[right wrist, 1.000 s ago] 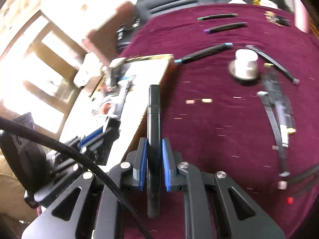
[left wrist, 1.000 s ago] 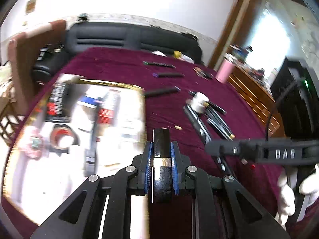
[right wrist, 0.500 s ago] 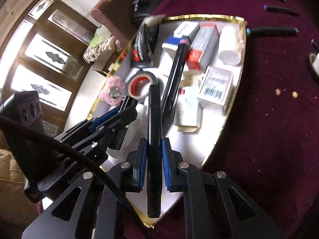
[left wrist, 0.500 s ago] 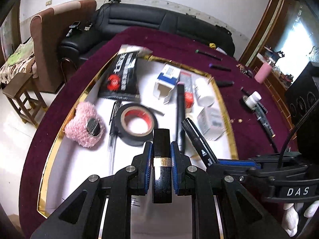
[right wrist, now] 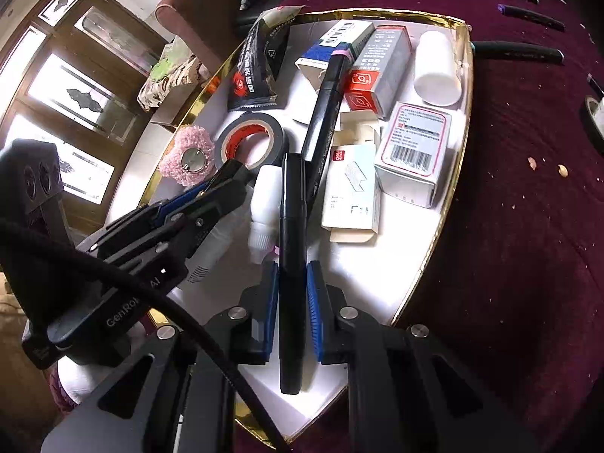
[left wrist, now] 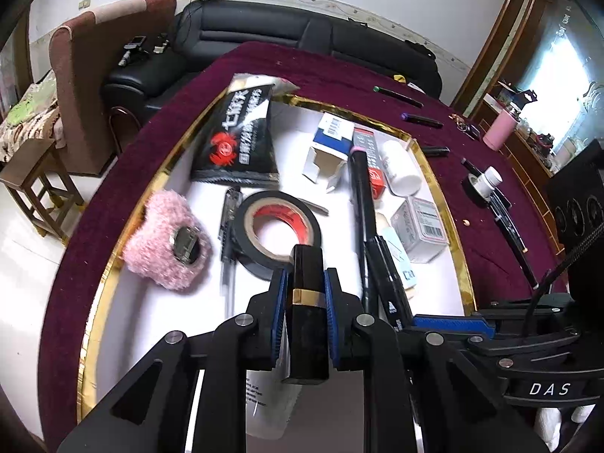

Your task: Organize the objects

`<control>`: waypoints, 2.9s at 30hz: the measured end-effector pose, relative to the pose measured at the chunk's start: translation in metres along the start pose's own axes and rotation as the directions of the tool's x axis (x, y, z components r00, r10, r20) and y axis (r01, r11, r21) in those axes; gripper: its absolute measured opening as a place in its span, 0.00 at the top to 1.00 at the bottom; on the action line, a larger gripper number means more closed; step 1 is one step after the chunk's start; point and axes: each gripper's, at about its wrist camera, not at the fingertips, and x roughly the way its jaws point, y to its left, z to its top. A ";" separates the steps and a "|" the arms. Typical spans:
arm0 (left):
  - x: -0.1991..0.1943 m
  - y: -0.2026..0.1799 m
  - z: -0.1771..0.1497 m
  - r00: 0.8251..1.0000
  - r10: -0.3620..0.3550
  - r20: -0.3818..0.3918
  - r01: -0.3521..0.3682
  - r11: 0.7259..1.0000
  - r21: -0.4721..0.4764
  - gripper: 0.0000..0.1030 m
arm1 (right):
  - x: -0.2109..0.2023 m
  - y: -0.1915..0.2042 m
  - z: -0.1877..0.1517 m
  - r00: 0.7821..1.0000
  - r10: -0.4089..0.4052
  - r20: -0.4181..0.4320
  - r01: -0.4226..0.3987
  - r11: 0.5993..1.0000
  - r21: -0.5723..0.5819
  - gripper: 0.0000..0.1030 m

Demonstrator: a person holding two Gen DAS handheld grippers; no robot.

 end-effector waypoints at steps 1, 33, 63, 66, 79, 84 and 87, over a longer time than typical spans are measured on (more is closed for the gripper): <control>0.001 -0.001 -0.002 1.000 -0.003 -0.004 0.003 1.000 -0.002 0.82 | 0.000 -0.001 0.000 1.000 -0.001 0.000 0.001 1.000 0.004 0.87; -0.075 -0.027 -0.015 0.976 -0.006 0.217 0.027 0.995 -0.093 0.41 | -0.014 0.002 -0.032 0.976 -0.169 -0.134 0.131 0.958 -0.256 0.71; -0.016 -0.248 -0.009 0.957 -0.292 -0.004 0.286 0.935 0.212 0.02 | -0.213 -0.166 -0.112 0.637 -0.638 0.433 0.592 0.764 0.256 0.31; -0.002 -0.263 -0.008 0.961 -0.275 -0.029 0.275 0.936 0.219 0.02 | -0.217 -0.176 -0.120 0.621 -0.659 0.423 0.602 0.747 0.281 0.31; 0.059 -0.324 0.007 0.981 -0.180 -0.070 0.192 0.939 0.285 0.02 | -0.229 -0.227 -0.136 0.615 -0.692 0.379 0.594 0.722 0.354 0.31; 0.084 -0.349 0.008 0.990 -0.115 -0.075 0.134 0.926 0.352 0.02 | -0.244 -0.254 -0.146 0.623 -0.695 0.360 0.555 0.716 0.423 0.31; 0.099 -0.362 0.003 0.993 -0.077 -0.085 0.104 0.915 0.390 0.02 | -0.250 -0.268 -0.152 0.631 -0.695 0.344 0.532 0.711 0.459 0.31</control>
